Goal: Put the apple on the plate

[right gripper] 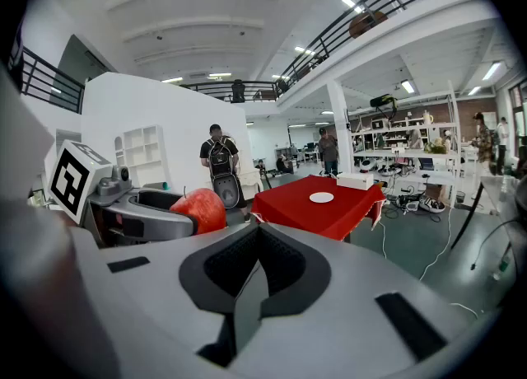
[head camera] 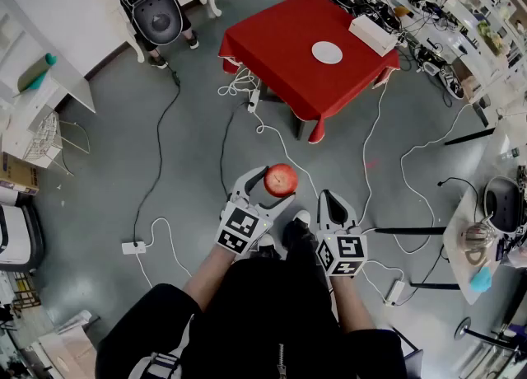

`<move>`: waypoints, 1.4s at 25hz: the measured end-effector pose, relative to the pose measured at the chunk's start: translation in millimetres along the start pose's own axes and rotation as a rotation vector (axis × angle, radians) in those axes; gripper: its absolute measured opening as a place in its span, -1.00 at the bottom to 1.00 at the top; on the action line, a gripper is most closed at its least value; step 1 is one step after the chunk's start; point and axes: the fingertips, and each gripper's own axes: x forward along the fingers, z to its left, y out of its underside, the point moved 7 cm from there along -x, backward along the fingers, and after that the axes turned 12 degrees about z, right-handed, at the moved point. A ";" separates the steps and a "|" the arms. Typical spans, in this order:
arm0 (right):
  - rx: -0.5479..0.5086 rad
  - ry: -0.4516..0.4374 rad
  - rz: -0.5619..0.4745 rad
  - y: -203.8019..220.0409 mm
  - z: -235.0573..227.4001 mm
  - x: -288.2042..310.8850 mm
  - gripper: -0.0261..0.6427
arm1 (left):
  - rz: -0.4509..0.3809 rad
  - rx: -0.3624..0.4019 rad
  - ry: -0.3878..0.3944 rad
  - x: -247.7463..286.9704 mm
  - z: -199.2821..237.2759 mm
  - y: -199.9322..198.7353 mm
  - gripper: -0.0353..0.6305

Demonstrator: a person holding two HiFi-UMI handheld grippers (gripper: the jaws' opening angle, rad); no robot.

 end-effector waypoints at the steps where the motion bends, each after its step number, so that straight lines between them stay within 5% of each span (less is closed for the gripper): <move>1: 0.000 0.001 0.001 0.9 -0.6 -0.1 -0.89 | 0.001 0.001 0.000 0.5 -0.3 -0.2 0.18; 35: 0.030 -0.041 -0.010 6.8 -7.0 2.3 -0.89 | 0.023 -0.006 0.000 12.2 -3.9 5.2 0.18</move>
